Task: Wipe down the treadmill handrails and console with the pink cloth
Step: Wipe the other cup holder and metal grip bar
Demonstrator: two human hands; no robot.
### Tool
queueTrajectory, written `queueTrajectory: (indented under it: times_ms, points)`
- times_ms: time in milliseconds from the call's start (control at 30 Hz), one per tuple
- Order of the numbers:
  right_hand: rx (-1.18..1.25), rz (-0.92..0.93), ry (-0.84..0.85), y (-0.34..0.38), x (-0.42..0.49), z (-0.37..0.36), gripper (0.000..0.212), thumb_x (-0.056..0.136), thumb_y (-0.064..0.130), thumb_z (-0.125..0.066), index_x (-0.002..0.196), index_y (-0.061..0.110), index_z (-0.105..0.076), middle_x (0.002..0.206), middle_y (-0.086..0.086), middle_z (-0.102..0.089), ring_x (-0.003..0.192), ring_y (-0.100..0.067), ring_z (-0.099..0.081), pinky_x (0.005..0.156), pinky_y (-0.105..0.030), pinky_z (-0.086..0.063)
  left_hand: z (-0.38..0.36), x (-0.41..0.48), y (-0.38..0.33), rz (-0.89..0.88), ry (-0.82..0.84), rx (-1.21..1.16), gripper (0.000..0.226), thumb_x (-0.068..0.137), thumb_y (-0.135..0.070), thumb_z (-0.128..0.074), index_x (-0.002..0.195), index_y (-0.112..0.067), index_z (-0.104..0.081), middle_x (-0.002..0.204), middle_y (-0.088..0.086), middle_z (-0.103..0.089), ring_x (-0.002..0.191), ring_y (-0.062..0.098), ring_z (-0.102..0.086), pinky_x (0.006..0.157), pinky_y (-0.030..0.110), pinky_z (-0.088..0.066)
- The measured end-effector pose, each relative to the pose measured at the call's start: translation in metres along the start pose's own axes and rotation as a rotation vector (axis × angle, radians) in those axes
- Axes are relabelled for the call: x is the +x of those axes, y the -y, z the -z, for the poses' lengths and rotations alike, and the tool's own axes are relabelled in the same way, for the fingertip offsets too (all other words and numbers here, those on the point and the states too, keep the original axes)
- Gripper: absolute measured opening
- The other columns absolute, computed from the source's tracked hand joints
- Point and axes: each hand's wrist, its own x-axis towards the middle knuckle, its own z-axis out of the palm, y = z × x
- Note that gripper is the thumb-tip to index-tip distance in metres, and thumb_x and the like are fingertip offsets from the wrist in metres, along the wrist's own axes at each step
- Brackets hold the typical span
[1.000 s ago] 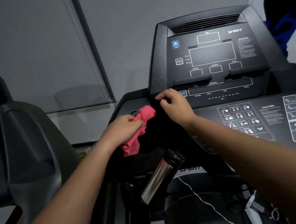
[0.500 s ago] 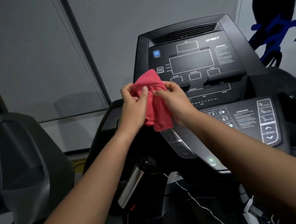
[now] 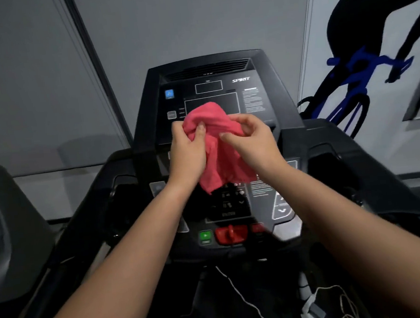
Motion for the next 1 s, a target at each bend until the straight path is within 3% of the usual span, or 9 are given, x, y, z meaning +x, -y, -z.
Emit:
queueTrajectory:
  times_ms: [233, 367, 433, 533, 633, 733, 833, 900, 1000]
  points:
    - [-0.064, 0.112, -0.148, 0.022, -0.004, 0.065, 0.039, 0.077, -0.01, -0.057, 0.098, 0.022, -0.056, 0.099, 0.001, -0.062, 0.084, -0.01, -0.06, 0.076, -0.019, -0.051, -0.049, -0.015, -0.022, 0.028, 0.062, 0.002, 0.019, 0.086, -0.031, -0.061, 0.076, -0.028, -0.046, 0.1, 0.011, -0.058, 0.089, 0.02, -0.053, 0.081, 0.033, -0.042]
    - [-0.138, 0.042, -0.041, 0.036, -0.001, 0.092, 0.037, 0.08, -0.007, -0.055, 0.102, 0.021, -0.067, 0.104, 0.002, -0.068, 0.091, -0.014, -0.066, 0.081, -0.025, -0.054, -0.07, -0.019, -0.036, 0.113, 0.123, -0.139, 0.01, 0.089, -0.03, -0.06, 0.095, -0.025, -0.055, 0.109, 0.002, -0.059, 0.103, 0.015, -0.056, 0.09, 0.027, -0.045]
    - [-0.149, 0.032, 0.024, 0.04, 0.0, 0.1, 0.036, 0.081, -0.007, -0.058, 0.101, 0.021, -0.069, 0.096, 0.005, -0.07, 0.082, -0.006, -0.064, 0.077, -0.018, -0.052, -0.078, -0.02, -0.044, 0.119, 0.179, -0.212, 0.017, 0.094, -0.034, -0.053, 0.104, -0.021, -0.057, 0.106, -0.005, -0.06, 0.102, 0.009, -0.056, 0.085, 0.017, -0.042]
    - [-0.112, 0.028, 0.094, 0.043, 0.001, 0.102, 0.034, 0.081, -0.008, -0.058, 0.099, 0.018, -0.069, 0.092, 0.001, -0.069, 0.082, -0.008, -0.062, 0.081, -0.023, -0.05, -0.087, -0.018, -0.045, 0.082, 0.297, -0.229, 0.035, 0.091, -0.051, -0.048, 0.106, -0.022, -0.06, 0.11, -0.003, -0.064, 0.106, 0.009, -0.059, 0.091, 0.021, -0.043]
    - [-0.033, 0.03, 0.079, 0.043, 0.006, 0.101, 0.033, 0.079, -0.007, -0.055, 0.092, 0.019, -0.07, 0.089, -0.004, -0.069, 0.084, -0.017, -0.059, 0.082, -0.031, -0.048, -0.09, -0.017, -0.041, 0.101, 0.406, -0.187, 0.048, 0.089, -0.06, -0.043, 0.101, -0.02, -0.066, 0.102, -0.001, -0.07, 0.098, 0.011, -0.064, 0.088, 0.027, -0.047]
    - [-0.022, 0.003, -0.014, 0.034, 0.012, 0.099, 0.032, 0.082, -0.007, -0.053, 0.088, 0.02, -0.068, 0.082, -0.001, -0.064, 0.075, -0.011, -0.057, 0.072, -0.023, -0.046, -0.092, -0.01, -0.037, 0.052, 0.366, -0.198, 0.041, 0.093, -0.05, -0.05, 0.095, -0.013, -0.066, 0.088, 0.003, -0.069, 0.079, 0.012, -0.062, 0.076, 0.03, -0.048]
    - [-0.2, 0.015, -0.083, 0.016, 0.018, 0.096, 0.017, 0.089, 0.002, -0.056, 0.089, 0.019, -0.061, 0.079, 0.007, -0.057, 0.061, 0.006, -0.053, 0.062, -0.011, -0.042, -0.095, -0.001, -0.036, 0.002, 0.303, -0.243, 0.023, 0.097, -0.036, -0.05, 0.084, -0.02, -0.06, 0.079, -0.005, -0.061, 0.07, 0.006, -0.055, 0.067, 0.02, -0.044]
    - [-0.243, -0.01, -0.043, 0.004, 0.02, 0.094, 0.007, 0.094, 0.016, -0.054, 0.098, 0.016, -0.06, 0.085, 0.007, -0.06, 0.072, 0.003, -0.055, 0.07, -0.014, -0.043, -0.099, 0.005, -0.036, -0.035, 0.298, -0.255, 0.024, 0.098, -0.035, -0.05, 0.081, -0.018, -0.057, 0.076, -0.002, -0.057, 0.069, 0.008, -0.052, 0.065, 0.021, -0.042]
    - [-0.053, -0.105, 0.091, -0.007, 0.019, 0.092, 0.033, 0.095, 0.035, -0.052, 0.122, 0.016, -0.053, 0.107, 0.002, -0.064, 0.095, -0.007, -0.063, 0.088, -0.024, -0.048, -0.106, 0.016, -0.035, -0.005, 0.399, -0.33, 0.024, 0.096, -0.034, -0.051, 0.084, -0.017, -0.063, 0.083, 0.006, -0.065, 0.077, 0.016, -0.058, 0.076, 0.032, -0.047]
